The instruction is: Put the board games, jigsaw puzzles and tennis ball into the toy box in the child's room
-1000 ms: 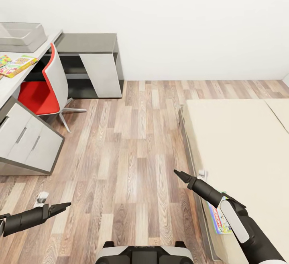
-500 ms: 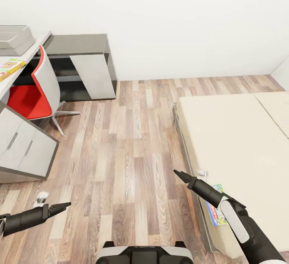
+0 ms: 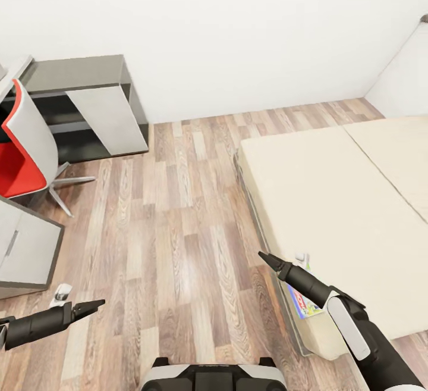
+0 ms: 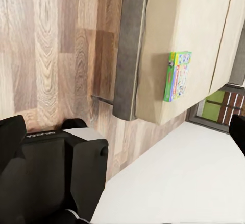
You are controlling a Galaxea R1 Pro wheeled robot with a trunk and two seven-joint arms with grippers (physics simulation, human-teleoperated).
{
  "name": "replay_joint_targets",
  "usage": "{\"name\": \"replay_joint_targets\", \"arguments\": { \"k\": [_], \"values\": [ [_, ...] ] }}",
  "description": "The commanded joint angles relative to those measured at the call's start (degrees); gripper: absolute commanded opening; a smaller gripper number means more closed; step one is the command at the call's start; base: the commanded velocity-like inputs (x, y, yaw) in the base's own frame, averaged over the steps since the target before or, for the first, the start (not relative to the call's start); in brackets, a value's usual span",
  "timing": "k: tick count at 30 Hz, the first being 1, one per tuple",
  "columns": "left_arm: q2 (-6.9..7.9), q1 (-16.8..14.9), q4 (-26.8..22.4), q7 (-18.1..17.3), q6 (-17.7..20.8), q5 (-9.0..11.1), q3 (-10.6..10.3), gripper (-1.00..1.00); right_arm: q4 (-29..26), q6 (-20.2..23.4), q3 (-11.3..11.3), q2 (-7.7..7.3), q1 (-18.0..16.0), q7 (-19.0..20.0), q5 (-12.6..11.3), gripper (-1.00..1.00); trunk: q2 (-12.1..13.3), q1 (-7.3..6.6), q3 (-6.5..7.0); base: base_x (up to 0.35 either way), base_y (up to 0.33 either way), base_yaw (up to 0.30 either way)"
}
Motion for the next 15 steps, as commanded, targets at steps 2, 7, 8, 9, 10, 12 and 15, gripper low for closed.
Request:
{"name": "replay_joint_targets", "arguments": {
  "k": [2,7,8,9,10,12,15],
  "values": [
    [-0.01,-0.01,-0.02,-0.31,0.60,-0.19,0.12,1.00,0.03,0.49,0.09,-0.06,-0.04,0.12,-0.60,1.00,-0.09,0.03,-0.07,0.000,0.127,-0.279],
    [-0.01,-0.01,-0.02,-0.31,0.60,-0.19,0.10,1.00,0.06,0.48,0.09,-0.08,-0.04,0.61,-0.60,1.00,-0.09,0.03,0.00,0.000,0.098,-0.279],
    [0.01,-0.01,-0.02,-0.31,0.60,-0.19,0.12,1.00,0.06,0.48,0.09,-0.08,-0.04,0.77,-0.60,1.00,-0.09,0.03,0.02,0.000,0.033,-0.279],
    [0.00,-0.01,-0.02,-0.31,0.60,-0.19,0.11,1.00,0.06,0.48,0.09,-0.08,-0.04,0.89,-0.60,1.00,-0.09,0.03,0.04,0.000,0.021,-0.279],
    [0.02,-0.01,-0.02,-0.31,0.60,-0.19,0.11,1.00,0.06,0.48,0.09,-0.08,-0.04,0.93,-0.60,1.00,-0.09,0.03,0.07,0.000,0.017,-0.279],
    [0.05,-0.01,-0.02,-0.31,0.60,-0.19,0.10,1.00,0.06,0.48,0.09,-0.08,-0.04,1.01,-0.60,1.00,-0.09,0.03,0.12,0.000,0.010,-0.279],
    [0.07,-0.01,-0.02,-0.31,0.60,-0.19,0.10,1.00,0.09,0.48,0.09,-0.08,-0.04,1.07,-0.60,1.00,-0.09,0.03,0.20,0.000,0.004,-0.279]
  ]
}}
